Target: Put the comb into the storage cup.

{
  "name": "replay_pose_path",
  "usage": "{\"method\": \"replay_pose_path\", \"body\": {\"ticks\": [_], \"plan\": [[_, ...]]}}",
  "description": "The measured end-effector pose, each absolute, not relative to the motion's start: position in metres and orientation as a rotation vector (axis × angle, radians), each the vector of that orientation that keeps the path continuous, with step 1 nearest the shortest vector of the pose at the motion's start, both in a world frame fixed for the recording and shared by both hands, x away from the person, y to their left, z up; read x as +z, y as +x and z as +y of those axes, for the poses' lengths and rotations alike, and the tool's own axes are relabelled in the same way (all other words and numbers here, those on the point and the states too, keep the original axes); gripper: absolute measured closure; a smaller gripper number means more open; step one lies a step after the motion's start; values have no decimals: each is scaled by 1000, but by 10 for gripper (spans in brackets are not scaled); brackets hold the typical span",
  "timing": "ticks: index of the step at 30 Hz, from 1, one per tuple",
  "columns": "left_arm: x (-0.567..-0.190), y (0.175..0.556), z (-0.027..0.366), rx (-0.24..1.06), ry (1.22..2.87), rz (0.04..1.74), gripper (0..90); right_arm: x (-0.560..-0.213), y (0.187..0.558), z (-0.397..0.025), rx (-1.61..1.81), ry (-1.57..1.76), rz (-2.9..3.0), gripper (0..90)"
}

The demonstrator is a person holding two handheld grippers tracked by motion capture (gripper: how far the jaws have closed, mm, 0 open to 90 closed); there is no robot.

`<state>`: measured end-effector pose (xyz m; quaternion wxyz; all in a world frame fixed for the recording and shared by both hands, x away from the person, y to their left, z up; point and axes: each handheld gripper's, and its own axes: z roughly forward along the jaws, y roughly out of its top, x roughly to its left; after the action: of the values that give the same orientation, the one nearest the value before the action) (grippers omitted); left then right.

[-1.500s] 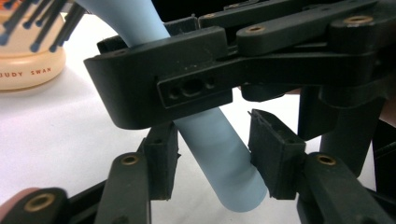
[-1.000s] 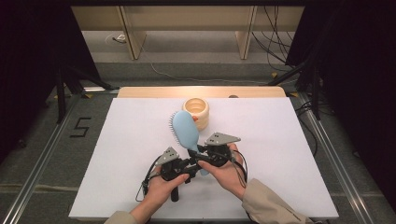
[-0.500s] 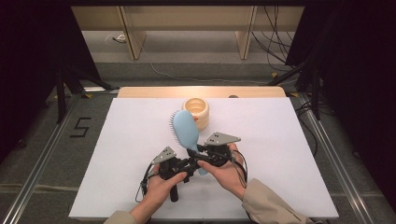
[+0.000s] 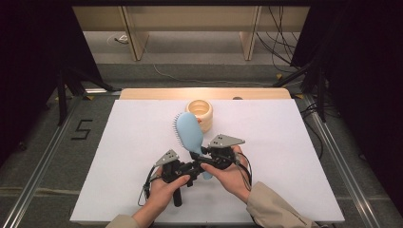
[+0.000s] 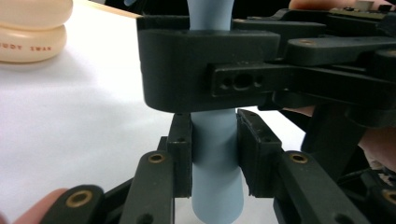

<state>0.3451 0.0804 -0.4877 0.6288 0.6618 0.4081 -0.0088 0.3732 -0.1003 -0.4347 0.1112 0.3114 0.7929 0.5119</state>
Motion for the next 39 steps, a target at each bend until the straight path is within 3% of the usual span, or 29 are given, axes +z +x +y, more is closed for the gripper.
{"method": "replay_pose_path", "body": {"ticks": [14,22,33,39], "plan": [[-487,345,81,-38,1504,930,676,-432,374,-102,1501,908,2323,571],[-487,346,82,-39,1501,938,676,-428,375,-103,1509,916,2321,450],[-487,345,83,-47,1497,935,677,-420,375,-108,1474,903,2316,203],[-488,345,82,-54,1496,934,677,-414,375,-109,1488,877,2311,150]]}}
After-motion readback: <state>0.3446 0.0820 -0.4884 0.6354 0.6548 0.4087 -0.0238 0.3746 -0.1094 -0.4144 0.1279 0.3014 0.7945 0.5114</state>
